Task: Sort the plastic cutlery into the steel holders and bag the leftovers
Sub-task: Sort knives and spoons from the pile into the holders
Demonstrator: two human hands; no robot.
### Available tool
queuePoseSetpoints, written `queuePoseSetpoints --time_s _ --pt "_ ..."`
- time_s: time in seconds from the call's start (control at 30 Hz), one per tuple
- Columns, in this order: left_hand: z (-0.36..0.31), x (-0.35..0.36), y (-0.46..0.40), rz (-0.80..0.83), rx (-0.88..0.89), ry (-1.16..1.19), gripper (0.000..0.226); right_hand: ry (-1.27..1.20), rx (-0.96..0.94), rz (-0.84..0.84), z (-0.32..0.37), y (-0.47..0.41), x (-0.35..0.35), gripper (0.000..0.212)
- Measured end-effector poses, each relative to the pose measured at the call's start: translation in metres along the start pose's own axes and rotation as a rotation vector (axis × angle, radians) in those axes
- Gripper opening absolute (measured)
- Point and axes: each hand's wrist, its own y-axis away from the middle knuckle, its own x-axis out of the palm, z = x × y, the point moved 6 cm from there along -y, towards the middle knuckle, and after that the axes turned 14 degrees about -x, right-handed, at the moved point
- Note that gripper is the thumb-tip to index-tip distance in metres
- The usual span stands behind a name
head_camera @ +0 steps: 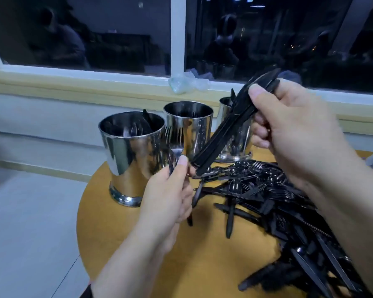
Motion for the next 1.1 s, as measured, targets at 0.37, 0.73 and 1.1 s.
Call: queuePoseSetpoints --time_s 0.37,0.73,1.1 --pt "-0.025 -0.077 0.000 -0.030 0.024 0.116 0.041 0.232 -0.162 0.100 -0.002 -0.080 0.120 0.027" --pt "-0.029 -0.096 -0.001 0.014 -0.020 0.111 0.046 0.698 -0.074 0.490 -0.065 -0.077 0.177 0.036" --pt "-0.021 -0.064 0.006 0.151 -0.106 -0.049 0.052 0.393 -0.111 0.641 -0.019 -0.010 0.134 0.041"
